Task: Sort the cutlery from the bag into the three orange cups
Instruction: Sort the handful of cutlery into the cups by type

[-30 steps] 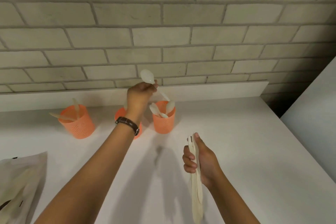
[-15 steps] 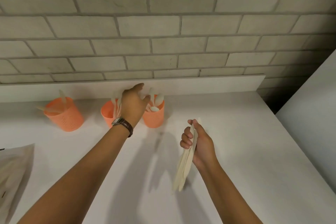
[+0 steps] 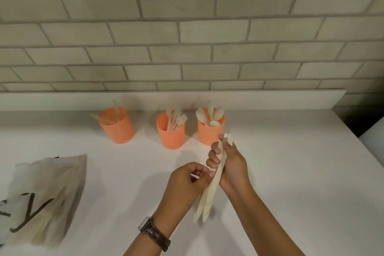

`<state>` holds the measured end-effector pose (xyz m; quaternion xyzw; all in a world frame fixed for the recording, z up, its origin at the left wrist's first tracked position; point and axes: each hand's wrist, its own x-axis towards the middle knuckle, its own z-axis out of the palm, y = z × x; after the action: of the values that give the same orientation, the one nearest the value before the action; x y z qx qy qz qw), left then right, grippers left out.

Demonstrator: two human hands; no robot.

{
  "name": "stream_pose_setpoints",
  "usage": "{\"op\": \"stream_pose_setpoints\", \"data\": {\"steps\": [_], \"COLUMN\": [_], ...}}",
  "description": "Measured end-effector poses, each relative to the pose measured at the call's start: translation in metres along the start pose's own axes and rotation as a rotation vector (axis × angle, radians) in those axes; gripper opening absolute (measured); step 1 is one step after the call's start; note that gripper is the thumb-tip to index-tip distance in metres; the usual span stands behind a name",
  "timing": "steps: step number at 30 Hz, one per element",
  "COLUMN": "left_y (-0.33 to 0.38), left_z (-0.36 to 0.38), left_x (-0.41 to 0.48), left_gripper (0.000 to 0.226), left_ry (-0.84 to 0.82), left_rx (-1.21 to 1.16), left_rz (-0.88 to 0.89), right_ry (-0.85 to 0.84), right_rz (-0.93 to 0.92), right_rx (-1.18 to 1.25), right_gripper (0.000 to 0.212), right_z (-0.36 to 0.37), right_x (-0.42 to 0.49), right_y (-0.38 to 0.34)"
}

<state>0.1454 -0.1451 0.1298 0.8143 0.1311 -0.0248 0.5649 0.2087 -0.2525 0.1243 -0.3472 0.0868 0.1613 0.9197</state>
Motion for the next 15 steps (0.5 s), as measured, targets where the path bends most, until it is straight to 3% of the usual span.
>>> {"op": "stream_pose_setpoints", "data": {"steps": [6,15], "left_y": [-0.021,-0.052], "left_z": [-0.067,-0.156], "left_x": [-0.004,-0.008], "left_gripper": [0.025,0.018], "left_ry": [0.015,0.049], "left_rx": [0.044,0.189], "left_rz": [-0.001,0.058], "right_ry": [0.103,0.225], "right_rz": [-0.083,-0.163], "right_rx": [-0.154,-0.142], "right_gripper": [0.010,0.018], "right_z": [0.054,0.120], "right_x": [-0.002,-0.006], "right_y": [0.060,0.140]}}
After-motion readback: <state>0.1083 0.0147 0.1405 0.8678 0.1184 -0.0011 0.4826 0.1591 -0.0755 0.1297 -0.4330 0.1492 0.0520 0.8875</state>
